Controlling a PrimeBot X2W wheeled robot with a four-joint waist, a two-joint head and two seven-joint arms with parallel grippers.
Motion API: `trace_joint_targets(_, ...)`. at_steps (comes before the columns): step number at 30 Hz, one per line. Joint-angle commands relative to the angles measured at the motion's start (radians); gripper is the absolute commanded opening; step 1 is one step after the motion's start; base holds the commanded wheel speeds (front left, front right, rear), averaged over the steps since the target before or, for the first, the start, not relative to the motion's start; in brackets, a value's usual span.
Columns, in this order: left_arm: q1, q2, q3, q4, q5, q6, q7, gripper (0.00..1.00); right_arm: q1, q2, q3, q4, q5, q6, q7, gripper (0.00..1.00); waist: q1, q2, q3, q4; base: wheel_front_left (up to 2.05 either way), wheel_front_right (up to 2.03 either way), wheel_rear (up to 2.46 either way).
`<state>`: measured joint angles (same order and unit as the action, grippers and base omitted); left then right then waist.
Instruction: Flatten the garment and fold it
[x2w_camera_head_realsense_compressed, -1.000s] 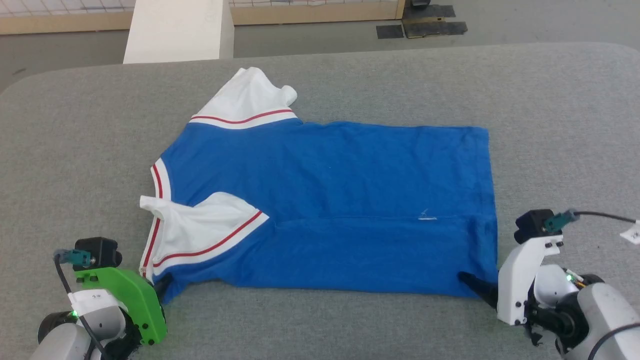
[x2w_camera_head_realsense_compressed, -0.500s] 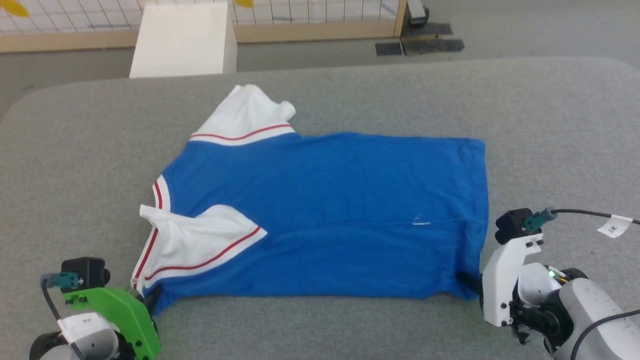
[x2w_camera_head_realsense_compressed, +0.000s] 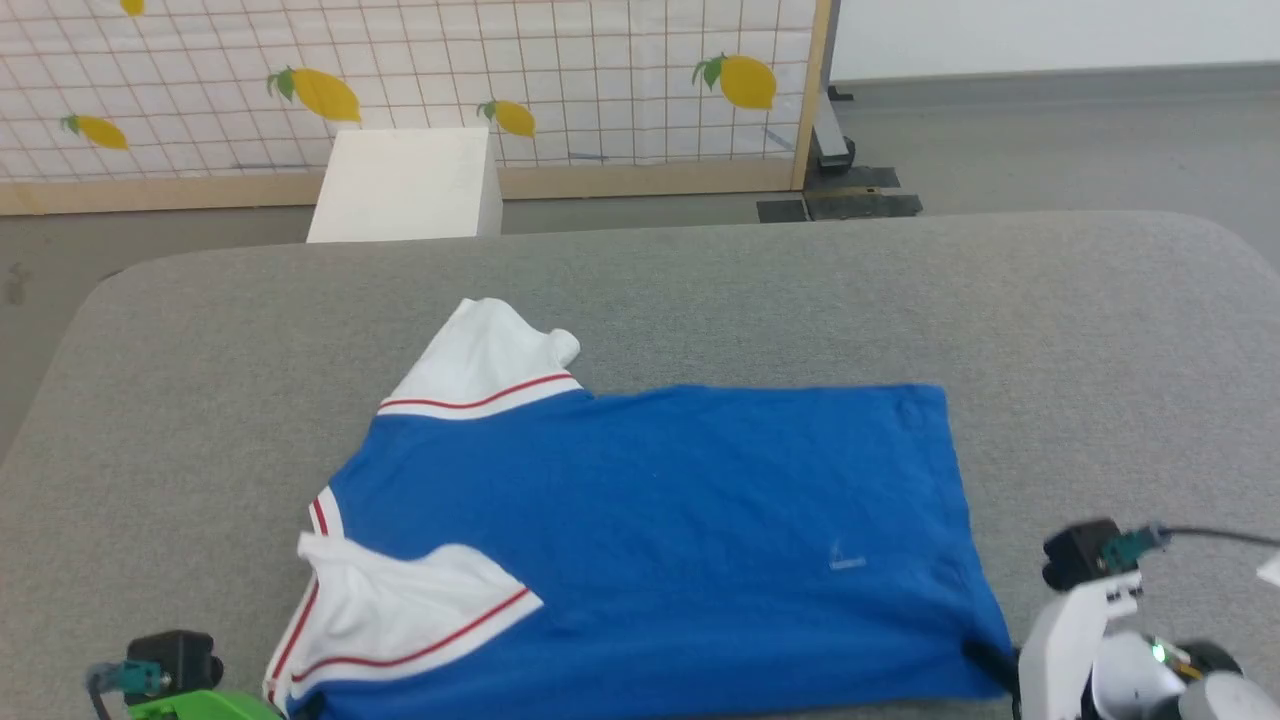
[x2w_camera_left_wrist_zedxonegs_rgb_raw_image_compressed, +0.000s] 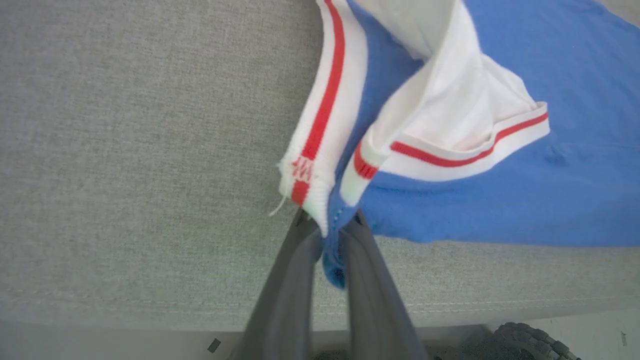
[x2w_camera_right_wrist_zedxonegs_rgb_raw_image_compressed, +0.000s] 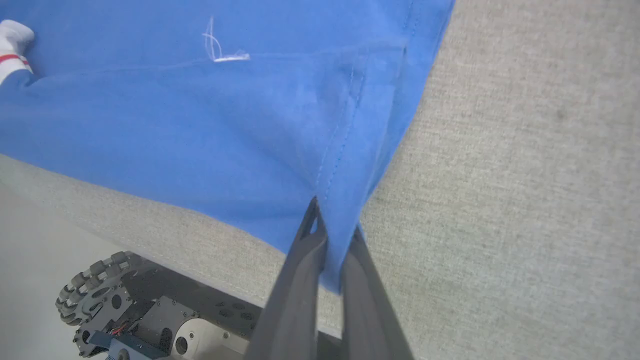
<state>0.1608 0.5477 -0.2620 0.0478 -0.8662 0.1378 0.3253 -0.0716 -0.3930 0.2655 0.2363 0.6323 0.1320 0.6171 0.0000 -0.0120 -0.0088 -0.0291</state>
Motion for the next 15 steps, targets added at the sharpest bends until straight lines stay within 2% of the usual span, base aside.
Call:
trace_joint_targets(1, 0.008, -0.007, -0.003, 0.008, -0.017, -0.001, 0.001, 0.0, 0.03, 0.005, -0.013, -0.004, -0.01, -0.001, 0.004, 0.0, 0.0, 0.012, 0.004, 0.004, 0.0, 0.0, 0.0)
trace_joint_targets(4, -0.005, -0.032, -0.012, 0.029, -0.024, -0.005, -0.006, 0.0, 0.068, 0.033, -0.038, 0.001, -0.022, -0.001, -0.008, 0.0, 0.0, 0.012, 0.016, 0.002, 0.0, 0.0, 0.0)
trace_joint_targets(5, -0.012, -0.045, -0.011, 0.038, -0.03, -0.005, -0.011, 0.03, 0.079, 0.044, -0.047, 0.007, -0.031, -0.001, -0.02, 0.0, 0.0, 0.012, 0.021, 0.001, 0.0, 0.0, 0.0)
trace_joint_targets(6, -0.02, -0.051, -0.012, 0.052, -0.032, -0.01, -0.017, 0.46, 0.089, 0.058, -0.054, 0.013, -0.036, -0.001, -0.033, 0.84, 0.0, 0.012, 0.025, -0.001, 0.0, 0.0, 0.0)
trace_joint_targets(7, -0.026, -0.056, -0.011, 0.061, -0.033, -0.011, -0.023, 1.0, 0.095, 0.069, -0.061, 0.015, -0.04, -0.001, -0.05, 1.0, 0.0, 0.012, 0.027, -0.003, 0.0, 0.0, 0.0)
trace_joint_targets(15, -0.091, -0.056, 0.054, 0.047, -0.018, -0.003, -0.125, 1.0, 0.133, 0.154, -0.146, -0.045, -0.158, -0.001, -0.34, 1.0, 0.0, 0.012, 0.033, -0.028, 0.0, 0.0, 0.0)
